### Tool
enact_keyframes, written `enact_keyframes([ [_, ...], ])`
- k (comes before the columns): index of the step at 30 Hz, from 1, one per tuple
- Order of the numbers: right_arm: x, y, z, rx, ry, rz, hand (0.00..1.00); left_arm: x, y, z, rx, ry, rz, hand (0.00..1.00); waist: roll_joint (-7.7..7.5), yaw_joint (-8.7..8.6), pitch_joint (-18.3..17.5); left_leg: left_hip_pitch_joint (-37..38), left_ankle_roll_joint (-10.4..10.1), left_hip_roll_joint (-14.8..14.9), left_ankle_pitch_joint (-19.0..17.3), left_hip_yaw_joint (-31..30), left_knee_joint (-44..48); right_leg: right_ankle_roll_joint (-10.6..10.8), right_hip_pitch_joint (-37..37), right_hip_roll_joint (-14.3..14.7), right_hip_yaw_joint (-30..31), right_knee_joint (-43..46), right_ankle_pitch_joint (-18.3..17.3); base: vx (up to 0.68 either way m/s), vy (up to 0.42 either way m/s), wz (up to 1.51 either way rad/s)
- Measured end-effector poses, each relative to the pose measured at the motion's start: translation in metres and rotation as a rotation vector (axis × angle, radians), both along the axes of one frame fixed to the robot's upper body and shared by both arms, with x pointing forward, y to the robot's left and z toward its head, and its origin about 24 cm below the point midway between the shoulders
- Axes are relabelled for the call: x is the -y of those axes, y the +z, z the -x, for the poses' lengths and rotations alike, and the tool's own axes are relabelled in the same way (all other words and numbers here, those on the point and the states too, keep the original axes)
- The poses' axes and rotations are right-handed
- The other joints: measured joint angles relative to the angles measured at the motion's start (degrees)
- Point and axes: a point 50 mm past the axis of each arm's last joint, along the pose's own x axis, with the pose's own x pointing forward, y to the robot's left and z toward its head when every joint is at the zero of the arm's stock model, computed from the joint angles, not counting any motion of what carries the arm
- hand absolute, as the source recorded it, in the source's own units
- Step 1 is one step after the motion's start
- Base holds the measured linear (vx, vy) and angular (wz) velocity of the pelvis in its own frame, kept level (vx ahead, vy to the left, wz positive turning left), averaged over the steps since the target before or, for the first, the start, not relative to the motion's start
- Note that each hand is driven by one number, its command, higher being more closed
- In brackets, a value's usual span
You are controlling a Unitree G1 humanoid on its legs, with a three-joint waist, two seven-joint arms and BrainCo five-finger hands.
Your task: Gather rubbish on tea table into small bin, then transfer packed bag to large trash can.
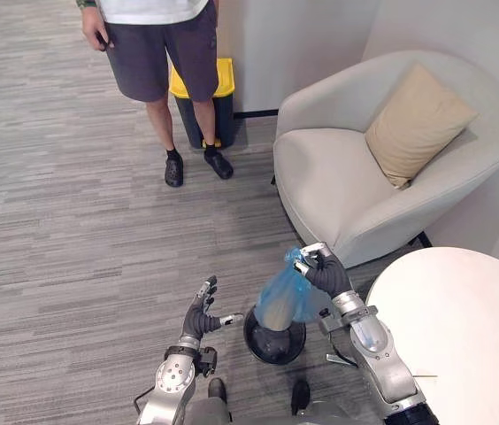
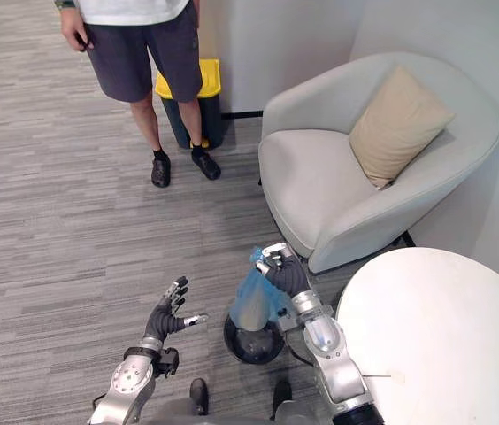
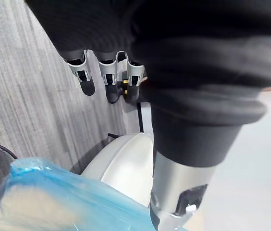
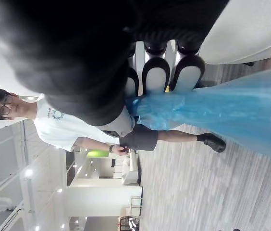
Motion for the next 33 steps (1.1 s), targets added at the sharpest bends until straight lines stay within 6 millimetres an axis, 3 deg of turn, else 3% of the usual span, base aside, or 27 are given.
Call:
enact_keyframes([
  [4, 0.0, 0.002, -0.002, 0.003, 0.003, -0.024, 1.0, 0.004, 0.013, -0.004, 0.075, -0.016, -0.011, 0.0, 0.04, 0.03, -0.7, 1.8, 0.0, -0.3, 0.9, -0.5, -1.9, 0.0, 1.1, 0.0, -0.3, -0.1, 0.0, -0.02, 0.0, 0.03],
  [14, -0.007, 0.021, -0.017, 0.057, 0.094, -0.095, 1.0, 0.012, 0.069, -0.017, 0.372, -0.07, -0.07, 0.0, 0.57, 0.01, -2.1, 3.9, 0.1, -0.7, 2.3, -0.8, -5.0, 0.1, 2.1, -0.1, -0.4, -0.4, 0.1, -0.01, 0.002, 0.01],
  [21, -0.025, 0.031, -0.022, 0.065, 0.238, -0.171, 1.0, 0.029, 0.085, -0.025, 0.466, -0.198, -0.14, 0.0, 0.99, 0.02, -3.3, 4.7, 0.2, -0.9, 3.2, -0.7, -6.5, 0.2, 2.1, 0.0, -0.2, -0.6, 0.2, 0.0, 0.0, 0.0],
  [27, -0.041, 0.043, -0.024, 0.076, 0.363, -0.229, 1.0, 0.055, 0.1, -0.035, 0.569, -0.337, -0.21, 0.0, 0.95, -0.03, -4.1, 5.0, 0.2, -0.9, 3.2, 0.0, -6.7, 0.2, 2.0, 0.0, 0.5, -0.7, 0.4, -0.01, 0.004, -0.05],
  [33, -0.043, 0.048, -0.027, 0.077, 0.391, -0.269, 1.0, 0.065, 0.108, -0.042, 0.622, -0.388, -0.237, 0.0, 0.96, -0.16, -4.7, 5.8, 0.3, -0.9, 3.5, 0.5, -7.7, 0.1, 2.1, 0.2, 1.2, -1.0, 0.7, -0.01, 0.002, -0.06],
])
